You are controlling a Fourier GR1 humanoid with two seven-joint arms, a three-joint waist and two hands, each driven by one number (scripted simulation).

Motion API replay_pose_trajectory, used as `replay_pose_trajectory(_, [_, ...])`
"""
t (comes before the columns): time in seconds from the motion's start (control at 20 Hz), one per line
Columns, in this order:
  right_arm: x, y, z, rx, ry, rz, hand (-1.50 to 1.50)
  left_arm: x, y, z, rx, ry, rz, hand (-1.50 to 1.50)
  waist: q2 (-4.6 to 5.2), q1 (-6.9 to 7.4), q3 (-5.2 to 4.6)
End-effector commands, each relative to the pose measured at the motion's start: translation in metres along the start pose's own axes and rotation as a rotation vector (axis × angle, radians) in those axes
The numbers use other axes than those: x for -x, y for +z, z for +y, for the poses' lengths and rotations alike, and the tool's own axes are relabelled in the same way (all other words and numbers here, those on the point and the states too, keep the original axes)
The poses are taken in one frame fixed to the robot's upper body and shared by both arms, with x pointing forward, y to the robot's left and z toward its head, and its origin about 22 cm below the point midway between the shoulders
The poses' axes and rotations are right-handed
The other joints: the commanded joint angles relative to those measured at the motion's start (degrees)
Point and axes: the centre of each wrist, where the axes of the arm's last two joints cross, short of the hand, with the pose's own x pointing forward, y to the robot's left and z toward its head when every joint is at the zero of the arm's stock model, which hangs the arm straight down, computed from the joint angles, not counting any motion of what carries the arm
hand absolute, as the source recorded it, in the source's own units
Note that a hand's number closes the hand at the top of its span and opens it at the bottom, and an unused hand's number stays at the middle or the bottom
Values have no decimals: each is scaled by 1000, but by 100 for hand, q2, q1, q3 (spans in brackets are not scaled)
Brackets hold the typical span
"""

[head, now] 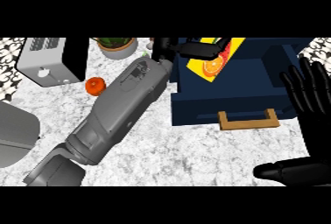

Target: Pick up the cup, place it into the drawer and close the drawer

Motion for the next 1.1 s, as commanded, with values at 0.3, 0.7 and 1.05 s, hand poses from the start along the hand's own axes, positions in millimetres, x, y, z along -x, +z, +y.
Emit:
replay_pose_trajectory(0.3, [-7,-7,13,-46,-18,-22,-150,21,5,-4,31,-120,28,150,66,-249,4])
replay_pose_trajectory(0.7, [-2,-12,6,-56,-17,-43,-150,14,-2,-11,43,-272,75,-150,84,-313,9])
replay_pose_trajectory(1.05, [3,-15,14,-57,-76,-39,-150,23,9,-11,49,-115,35,-150,87,-246,1])
